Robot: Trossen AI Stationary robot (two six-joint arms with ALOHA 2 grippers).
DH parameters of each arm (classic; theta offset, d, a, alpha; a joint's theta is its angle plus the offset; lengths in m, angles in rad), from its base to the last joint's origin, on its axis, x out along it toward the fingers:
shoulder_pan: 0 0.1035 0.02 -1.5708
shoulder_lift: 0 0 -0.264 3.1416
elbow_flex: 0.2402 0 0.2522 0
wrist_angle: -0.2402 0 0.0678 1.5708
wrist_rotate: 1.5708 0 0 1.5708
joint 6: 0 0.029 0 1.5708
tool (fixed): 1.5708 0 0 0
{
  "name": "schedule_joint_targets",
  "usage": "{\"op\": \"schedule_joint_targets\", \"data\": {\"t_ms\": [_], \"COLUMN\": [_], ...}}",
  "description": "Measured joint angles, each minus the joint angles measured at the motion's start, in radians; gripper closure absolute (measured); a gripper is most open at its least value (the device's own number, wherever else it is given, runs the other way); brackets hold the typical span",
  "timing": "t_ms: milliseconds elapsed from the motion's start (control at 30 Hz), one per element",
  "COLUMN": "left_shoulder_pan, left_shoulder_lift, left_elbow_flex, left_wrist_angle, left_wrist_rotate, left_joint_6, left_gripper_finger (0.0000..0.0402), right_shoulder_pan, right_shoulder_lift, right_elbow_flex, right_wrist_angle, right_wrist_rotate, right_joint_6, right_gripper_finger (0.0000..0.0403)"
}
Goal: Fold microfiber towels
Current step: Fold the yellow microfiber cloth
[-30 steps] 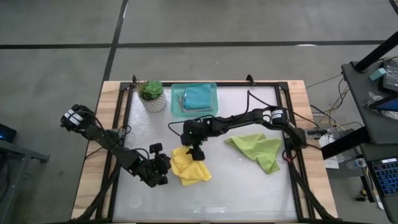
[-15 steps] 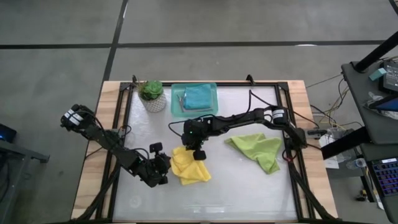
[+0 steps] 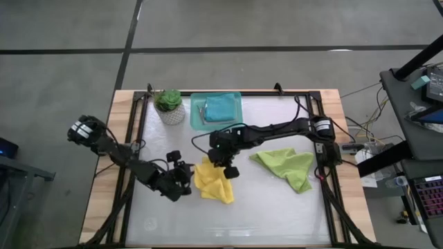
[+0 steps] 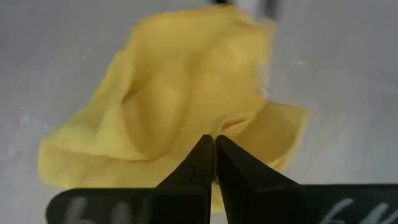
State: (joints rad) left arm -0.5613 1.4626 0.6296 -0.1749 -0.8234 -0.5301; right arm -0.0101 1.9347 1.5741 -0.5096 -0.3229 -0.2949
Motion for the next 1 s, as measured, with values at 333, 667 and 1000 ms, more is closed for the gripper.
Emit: {"op": "schedule_joint_targets", "data": {"t_ms": [333, 667, 1000], "left_shoulder_pan": [0.122, 0.156, 0.154], "left_shoulder_lift": [0.067, 0.062, -0.001], "left_elbow_flex": [0.0, 0.0, 0.011], "left_wrist_angle": [0.098, 0.138, 0.072], "left_wrist_rotate": [0.006, 0.101, 0.274], "left_joint_6": [0.201, 0.304, 0.287], "left_gripper_finger": [0.0301, 0.0301, 0.0301], "right_shoulder_pan": [0.03, 0.027, 0.014], "right_shoulder_lift": [0.0, -0.001, -0.001], "right_elbow_flex": [-0.055, -0.065, -0.069], "right_wrist_angle": [-0.018, -0.155, -0.176], "right_wrist_rotate": [0.009, 0.081, 0.088], "right_joint_6": [-0.091, -0.172, -0.053], "right_gripper_finger": [0.0394, 0.0394, 0.0366]}}
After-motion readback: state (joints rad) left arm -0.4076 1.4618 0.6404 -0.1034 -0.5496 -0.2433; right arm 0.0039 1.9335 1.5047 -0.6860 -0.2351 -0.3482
